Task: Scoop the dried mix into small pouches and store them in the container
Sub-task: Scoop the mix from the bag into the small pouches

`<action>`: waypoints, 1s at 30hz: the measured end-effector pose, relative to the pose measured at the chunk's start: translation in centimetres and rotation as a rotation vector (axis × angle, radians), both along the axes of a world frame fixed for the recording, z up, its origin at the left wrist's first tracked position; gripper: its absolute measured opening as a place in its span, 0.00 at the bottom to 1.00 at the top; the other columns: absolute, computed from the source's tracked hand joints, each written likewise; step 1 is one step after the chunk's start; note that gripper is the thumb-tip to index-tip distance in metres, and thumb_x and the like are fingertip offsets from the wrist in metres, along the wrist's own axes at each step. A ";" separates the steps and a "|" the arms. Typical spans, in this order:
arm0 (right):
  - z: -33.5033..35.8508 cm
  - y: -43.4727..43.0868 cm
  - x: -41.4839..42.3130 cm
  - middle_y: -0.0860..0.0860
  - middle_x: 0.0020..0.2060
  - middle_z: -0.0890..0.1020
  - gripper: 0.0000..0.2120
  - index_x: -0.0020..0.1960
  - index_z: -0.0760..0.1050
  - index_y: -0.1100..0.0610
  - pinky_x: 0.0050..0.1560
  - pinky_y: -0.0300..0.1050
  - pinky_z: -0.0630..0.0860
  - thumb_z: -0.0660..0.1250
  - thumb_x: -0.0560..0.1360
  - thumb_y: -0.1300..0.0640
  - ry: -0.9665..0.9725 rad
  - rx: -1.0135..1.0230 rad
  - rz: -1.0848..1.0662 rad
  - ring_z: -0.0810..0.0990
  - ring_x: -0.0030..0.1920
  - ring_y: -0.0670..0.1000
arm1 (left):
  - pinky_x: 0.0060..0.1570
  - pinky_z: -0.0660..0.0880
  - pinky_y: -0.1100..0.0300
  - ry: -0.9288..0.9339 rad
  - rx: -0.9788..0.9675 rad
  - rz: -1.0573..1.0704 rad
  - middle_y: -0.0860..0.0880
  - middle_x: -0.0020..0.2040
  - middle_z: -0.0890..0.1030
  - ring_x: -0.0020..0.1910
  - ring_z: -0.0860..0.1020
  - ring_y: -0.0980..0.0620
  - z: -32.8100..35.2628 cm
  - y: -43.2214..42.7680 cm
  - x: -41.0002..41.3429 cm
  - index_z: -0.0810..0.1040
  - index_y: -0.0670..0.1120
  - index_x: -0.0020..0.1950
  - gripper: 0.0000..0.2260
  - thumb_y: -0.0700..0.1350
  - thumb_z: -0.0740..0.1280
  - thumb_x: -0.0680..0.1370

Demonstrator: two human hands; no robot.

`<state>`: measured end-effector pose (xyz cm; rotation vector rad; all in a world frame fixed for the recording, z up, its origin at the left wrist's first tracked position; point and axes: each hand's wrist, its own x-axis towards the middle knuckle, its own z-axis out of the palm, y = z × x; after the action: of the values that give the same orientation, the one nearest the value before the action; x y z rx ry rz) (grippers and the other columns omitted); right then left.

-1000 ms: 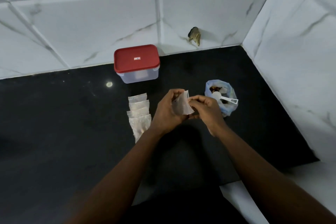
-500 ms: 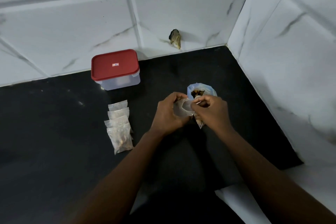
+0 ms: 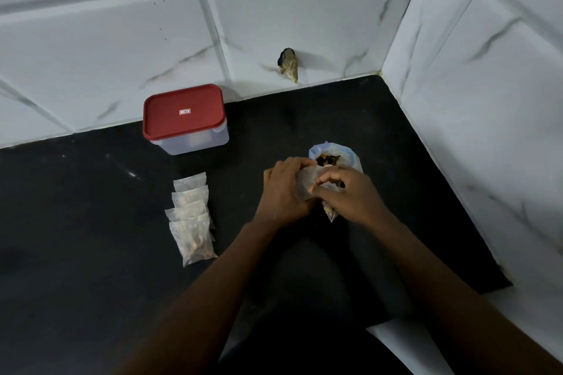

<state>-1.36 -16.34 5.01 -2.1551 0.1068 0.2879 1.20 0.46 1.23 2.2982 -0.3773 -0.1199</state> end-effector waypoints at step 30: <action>0.3 0.3 0.8 0.51 0.42 0.85 0.25 0.50 0.82 0.51 0.52 0.50 0.80 0.56 0.80 0.33 0.085 -0.025 -0.104 0.83 0.43 0.46 | 0.55 0.80 0.55 0.149 -0.297 0.081 0.56 0.55 0.82 0.55 0.81 0.59 -0.5 0.5 0.7 0.78 0.52 0.57 0.21 0.55 0.80 0.69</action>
<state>-0.54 -16.08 5.29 -2.1540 0.2718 0.3190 1.87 0.99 0.69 1.9942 -0.2092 -0.1810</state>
